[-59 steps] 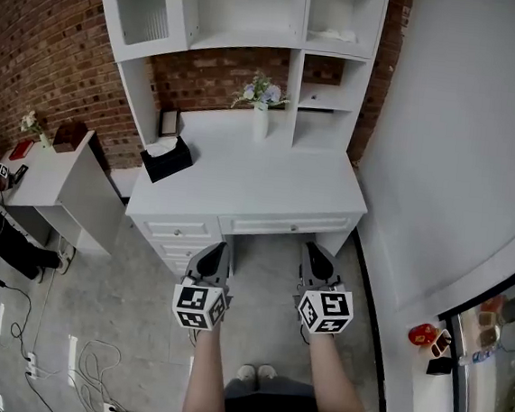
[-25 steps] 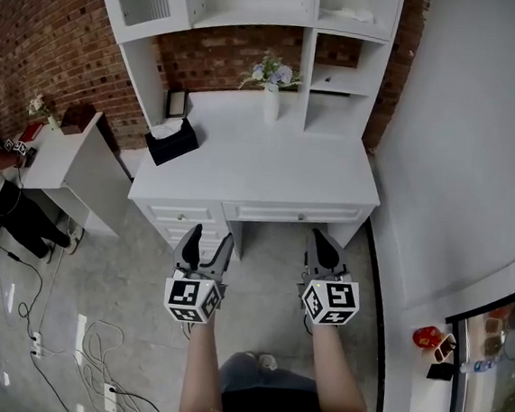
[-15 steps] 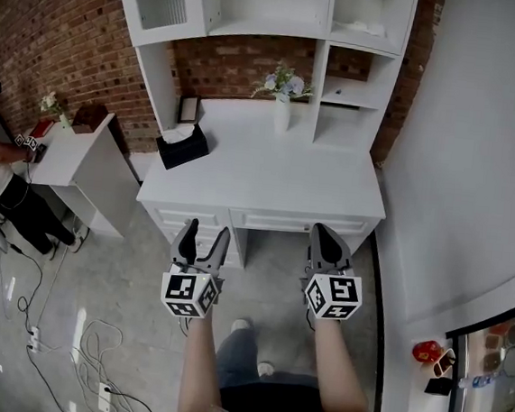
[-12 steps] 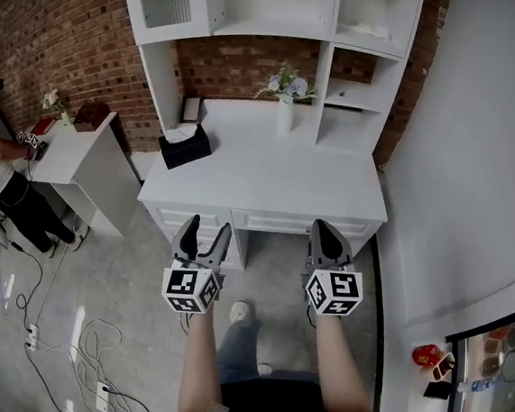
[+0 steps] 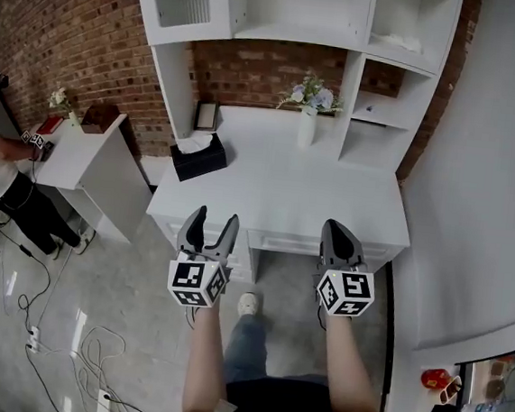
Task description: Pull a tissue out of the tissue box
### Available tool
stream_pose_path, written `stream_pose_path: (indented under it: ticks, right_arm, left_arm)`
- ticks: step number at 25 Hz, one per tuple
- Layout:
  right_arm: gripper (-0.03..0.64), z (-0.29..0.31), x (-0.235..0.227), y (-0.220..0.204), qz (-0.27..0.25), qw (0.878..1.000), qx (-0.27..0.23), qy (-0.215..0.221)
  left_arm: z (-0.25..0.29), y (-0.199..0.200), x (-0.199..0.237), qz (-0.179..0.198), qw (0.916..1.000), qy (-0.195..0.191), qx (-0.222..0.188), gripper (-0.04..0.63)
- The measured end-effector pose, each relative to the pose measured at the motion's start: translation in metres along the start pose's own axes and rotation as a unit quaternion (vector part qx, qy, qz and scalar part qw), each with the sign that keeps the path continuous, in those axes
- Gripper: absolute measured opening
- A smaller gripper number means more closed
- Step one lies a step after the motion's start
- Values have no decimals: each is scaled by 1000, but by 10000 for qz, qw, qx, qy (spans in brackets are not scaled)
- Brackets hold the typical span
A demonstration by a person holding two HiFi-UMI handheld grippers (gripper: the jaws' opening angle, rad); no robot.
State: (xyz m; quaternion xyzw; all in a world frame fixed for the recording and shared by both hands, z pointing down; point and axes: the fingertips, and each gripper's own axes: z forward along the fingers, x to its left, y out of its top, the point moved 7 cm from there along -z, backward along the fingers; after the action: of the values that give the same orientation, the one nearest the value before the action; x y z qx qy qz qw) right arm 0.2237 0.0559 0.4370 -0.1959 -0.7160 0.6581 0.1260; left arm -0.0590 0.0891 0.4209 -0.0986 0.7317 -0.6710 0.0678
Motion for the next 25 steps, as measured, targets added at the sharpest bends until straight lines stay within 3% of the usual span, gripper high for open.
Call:
stream_pose_path:
  ticks: [6,15,19,25]
  right_arm:
    - [0,93,7,-24,-4,9998,177,15]
    - [0,231,12,-30,-238,9981,536,167]
    - [0,291,13,-44,-157,9977,609,266]
    - [-1,363,23,-66,56,9967,688,435]
  left_arm:
    - [68,-13,66,-65,10000,59,48,270]
    - [175,-28,168,-460,9985,259,165,270]
    - [215,-44,200,-410,9981,276,365,270]
    - [269,-57,226,-39,9975,110,693,270]
